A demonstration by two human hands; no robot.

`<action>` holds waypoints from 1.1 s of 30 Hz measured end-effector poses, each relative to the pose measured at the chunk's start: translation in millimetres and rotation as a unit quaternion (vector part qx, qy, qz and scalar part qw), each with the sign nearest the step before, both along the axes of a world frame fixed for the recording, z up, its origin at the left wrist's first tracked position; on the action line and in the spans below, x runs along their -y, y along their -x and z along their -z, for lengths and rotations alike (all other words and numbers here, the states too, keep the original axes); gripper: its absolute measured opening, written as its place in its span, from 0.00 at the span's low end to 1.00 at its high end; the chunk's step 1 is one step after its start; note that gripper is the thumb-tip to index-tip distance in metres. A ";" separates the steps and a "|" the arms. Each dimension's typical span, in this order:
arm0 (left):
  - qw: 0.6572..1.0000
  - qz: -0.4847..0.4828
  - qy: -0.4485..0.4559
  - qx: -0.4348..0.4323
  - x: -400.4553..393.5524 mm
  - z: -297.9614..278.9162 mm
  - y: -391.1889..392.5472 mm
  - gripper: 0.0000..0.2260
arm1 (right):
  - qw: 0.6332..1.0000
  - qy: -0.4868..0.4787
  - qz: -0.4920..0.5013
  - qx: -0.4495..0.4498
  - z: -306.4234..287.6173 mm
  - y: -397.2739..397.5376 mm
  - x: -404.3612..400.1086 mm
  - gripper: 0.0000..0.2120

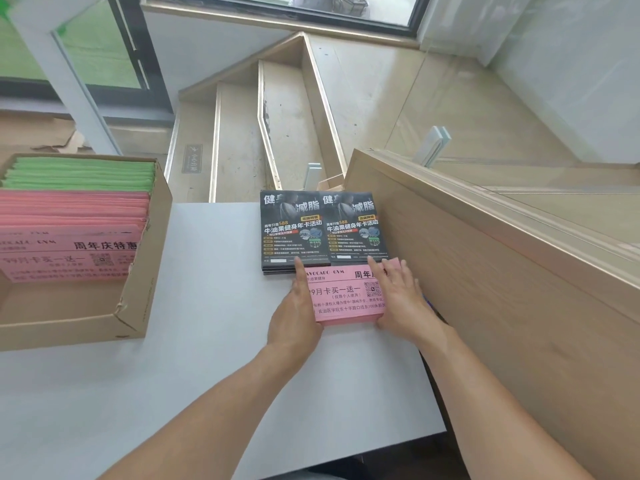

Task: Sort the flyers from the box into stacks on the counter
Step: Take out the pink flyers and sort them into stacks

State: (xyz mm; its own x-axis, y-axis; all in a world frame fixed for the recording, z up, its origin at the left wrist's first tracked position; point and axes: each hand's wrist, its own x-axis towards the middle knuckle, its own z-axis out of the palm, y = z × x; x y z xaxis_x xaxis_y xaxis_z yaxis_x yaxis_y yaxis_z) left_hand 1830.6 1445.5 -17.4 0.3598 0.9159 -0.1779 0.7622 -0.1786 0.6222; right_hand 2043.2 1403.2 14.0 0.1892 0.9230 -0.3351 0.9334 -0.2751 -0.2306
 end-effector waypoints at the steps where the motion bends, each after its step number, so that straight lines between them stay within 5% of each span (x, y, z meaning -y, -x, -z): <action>1: 1.000 -0.001 0.006 0.015 -0.3 -0.3 3.1 0.55 | 0.999 -0.024 -0.011 0.023 -2.7 9.3 1.8 0.55; 5: 0.995 -0.014 0.052 0.086 2.1 -4.9 24.4 0.62 | 0.993 -0.116 -0.031 0.010 -6.3 61.5 4.7 0.46; 14: 0.947 -0.022 0.222 0.231 7.5 -11.1 36.9 0.55 | 0.984 -0.113 0.002 0.138 15.7 51.3 -3.3 0.37; 20: 0.959 -0.014 0.220 0.177 17.2 -15.4 24.3 0.52 | 0.974 -0.133 0.019 0.184 1.0 25.5 -3.9 0.40; 25: 0.978 -0.024 0.181 0.106 18.5 -11.4 13.7 0.54 | 0.996 -0.071 0.050 0.026 -13.0 4.8 -6.9 0.27; 29: 0.992 -0.014 0.109 0.068 11.0 -8.9 8.6 0.58 | 0.999 0.034 0.026 0.023 -19.2 -1.0 -5.5 0.31; 33: 0.996 -0.011 0.063 0.064 4.3 -9.5 -1.7 0.53 | 0.999 0.004 0.020 0.033 -10.2 -2.1 -0.5 0.27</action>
State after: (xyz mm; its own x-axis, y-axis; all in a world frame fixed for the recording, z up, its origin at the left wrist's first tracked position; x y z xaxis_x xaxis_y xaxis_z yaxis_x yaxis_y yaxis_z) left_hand 1832.3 1441.2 -7.9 0.3674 0.8972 -0.2452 0.6781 -0.0780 0.7308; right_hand 2045.4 1403.8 24.2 0.2479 0.9118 -0.3275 0.9345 -0.3141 -0.1674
